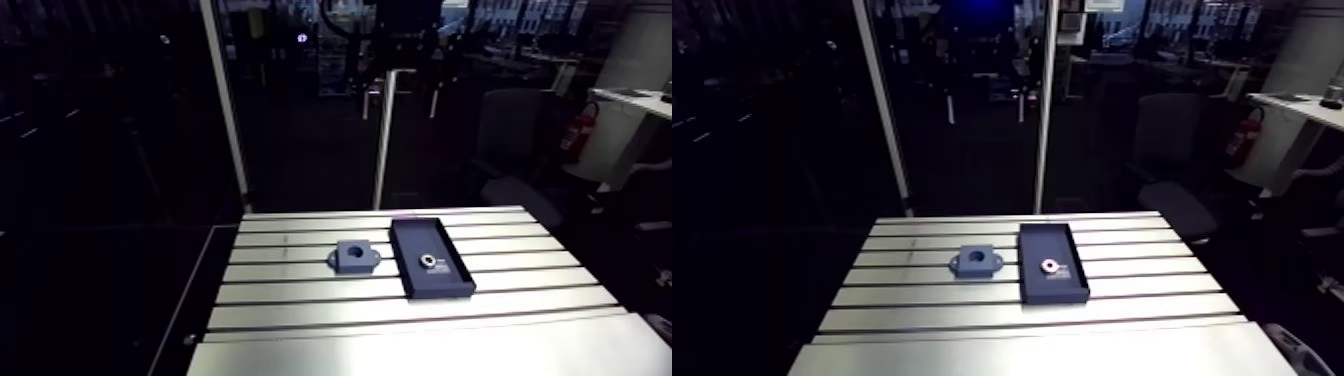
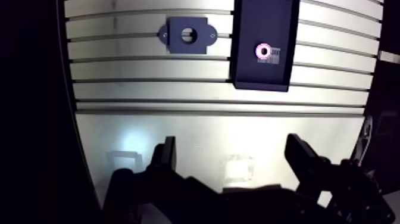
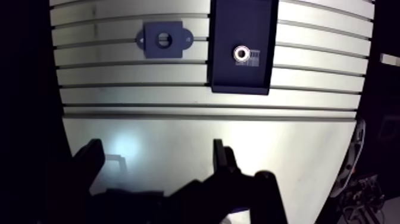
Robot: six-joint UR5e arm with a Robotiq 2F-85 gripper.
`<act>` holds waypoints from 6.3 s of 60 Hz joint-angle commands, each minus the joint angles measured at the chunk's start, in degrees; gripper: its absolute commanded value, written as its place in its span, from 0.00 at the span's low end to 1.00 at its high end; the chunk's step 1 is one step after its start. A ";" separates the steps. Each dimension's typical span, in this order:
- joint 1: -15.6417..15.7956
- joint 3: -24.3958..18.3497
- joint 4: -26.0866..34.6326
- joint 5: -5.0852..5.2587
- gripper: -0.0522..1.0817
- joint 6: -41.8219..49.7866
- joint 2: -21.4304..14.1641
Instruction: Pick up the bearing and press it into the housing until flush.
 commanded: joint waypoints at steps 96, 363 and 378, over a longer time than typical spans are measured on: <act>-11.27 21.64 -33.28 -0.31 0.16 -11.32 11.98; -11.53 25.24 -42.71 -2.25 0.44 -9.98 19.14; -11.53 25.24 -42.61 -2.16 0.44 -9.89 18.96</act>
